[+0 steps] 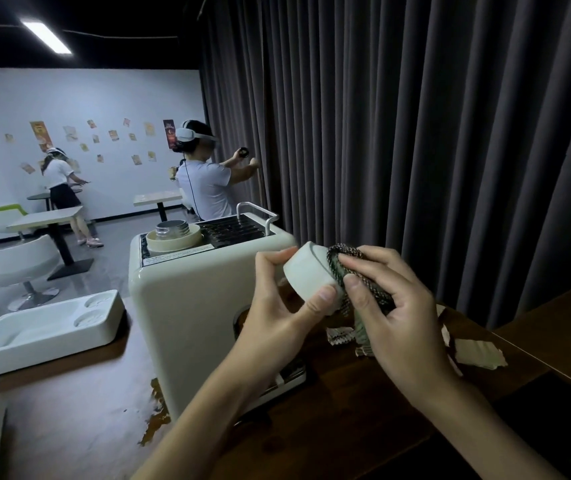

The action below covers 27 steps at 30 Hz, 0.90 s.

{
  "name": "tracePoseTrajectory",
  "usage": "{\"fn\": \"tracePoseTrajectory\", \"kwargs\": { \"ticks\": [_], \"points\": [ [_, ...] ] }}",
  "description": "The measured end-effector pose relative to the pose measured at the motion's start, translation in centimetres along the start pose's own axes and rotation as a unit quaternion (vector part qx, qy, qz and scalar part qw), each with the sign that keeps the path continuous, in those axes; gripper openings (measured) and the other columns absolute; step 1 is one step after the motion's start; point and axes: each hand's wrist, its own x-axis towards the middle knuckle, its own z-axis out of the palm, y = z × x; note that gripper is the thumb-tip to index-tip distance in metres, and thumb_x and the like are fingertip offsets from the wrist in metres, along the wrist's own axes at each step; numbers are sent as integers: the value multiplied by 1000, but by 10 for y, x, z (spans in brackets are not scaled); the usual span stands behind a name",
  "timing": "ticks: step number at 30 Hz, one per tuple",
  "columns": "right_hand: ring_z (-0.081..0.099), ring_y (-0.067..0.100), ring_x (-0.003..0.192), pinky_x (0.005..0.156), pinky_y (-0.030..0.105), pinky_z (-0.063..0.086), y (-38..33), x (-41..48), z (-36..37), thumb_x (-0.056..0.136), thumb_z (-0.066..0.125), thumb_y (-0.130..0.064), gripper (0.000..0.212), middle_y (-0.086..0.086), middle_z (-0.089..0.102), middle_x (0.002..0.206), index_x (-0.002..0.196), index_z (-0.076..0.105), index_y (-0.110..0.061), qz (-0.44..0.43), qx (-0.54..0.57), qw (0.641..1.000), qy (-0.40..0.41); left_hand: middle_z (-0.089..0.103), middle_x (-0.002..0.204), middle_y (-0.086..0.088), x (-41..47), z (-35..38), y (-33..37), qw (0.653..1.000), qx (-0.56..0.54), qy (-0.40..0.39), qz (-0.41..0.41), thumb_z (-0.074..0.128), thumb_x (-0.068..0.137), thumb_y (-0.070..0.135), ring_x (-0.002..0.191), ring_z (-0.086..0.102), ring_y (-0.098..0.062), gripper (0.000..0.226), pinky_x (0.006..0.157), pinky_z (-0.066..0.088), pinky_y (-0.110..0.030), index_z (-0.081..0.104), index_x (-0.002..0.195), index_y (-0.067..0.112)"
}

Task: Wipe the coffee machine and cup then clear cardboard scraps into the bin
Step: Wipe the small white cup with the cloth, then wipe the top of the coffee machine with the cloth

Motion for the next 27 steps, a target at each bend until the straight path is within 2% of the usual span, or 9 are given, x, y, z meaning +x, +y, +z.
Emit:
{"fn": "tracePoseTrajectory", "kwargs": {
  "ticks": [2,6,8,10,14,19,21,25,27],
  "points": [
    [55,6,119,97,15,42,0,5,-2,97,57,-17,25,-4,61,120,117,69,-13,0,11,1000,-14,66,110,16,-4,0,-1,999,19,-25,-8,79,75,44,108,65,-5,61,83,57,-28,44,123,30],
    [55,2,116,95,15,44,1,17,-3,96,55,-20,24,-9,62,118,117,67,-19,33,30,997,-62,65,114,-4,-8,-12,10,1000,19,2,-1,88,63,38,101,71,-18,62,74,58,-28,48,110,40],
    [56,0,115,93,12,43,-1,18,2,96,56,-20,22,-11,63,116,115,67,-20,26,41,997,-59,64,113,-2,-7,-23,22,999,38,31,12,89,57,38,98,72,-19,67,69,58,-27,44,107,41],
    [57,1,112,91,12,43,-6,19,10,95,57,-19,21,-12,64,113,113,69,-19,18,61,996,-61,63,114,-2,-7,-37,37,994,79,60,33,89,55,43,96,72,-14,77,66,58,-25,41,115,39],
    [60,7,109,93,27,49,-23,27,37,94,60,-12,20,-5,64,110,110,71,-12,-4,102,991,-91,67,103,10,-1,-71,60,972,167,145,75,87,54,52,91,69,-3,80,68,54,-17,54,123,30],
    [59,2,106,93,16,44,-41,52,75,92,64,-8,20,-3,65,108,110,72,-9,-74,64,989,-109,69,93,13,12,-102,66,939,170,280,105,88,63,47,84,67,3,56,65,52,-15,53,104,32],
    [60,4,104,93,19,46,-43,67,88,90,65,-8,20,-1,66,108,109,71,-7,-91,37,989,-114,67,98,8,20,-114,71,927,190,299,122,88,68,45,86,67,3,55,68,52,-13,50,105,29],
    [60,17,103,93,38,45,-36,86,108,90,66,-12,16,3,66,104,105,72,-7,-98,-51,982,-156,60,91,2,35,-132,70,931,182,295,112,85,79,25,66,66,11,53,50,46,-6,45,111,10],
    [59,20,103,92,37,43,-32,85,115,91,66,-17,14,0,67,103,103,72,-13,-110,-100,977,-151,59,88,4,42,-140,63,934,186,289,99,82,82,23,61,66,10,51,47,46,-7,43,112,7]
  ]
}}
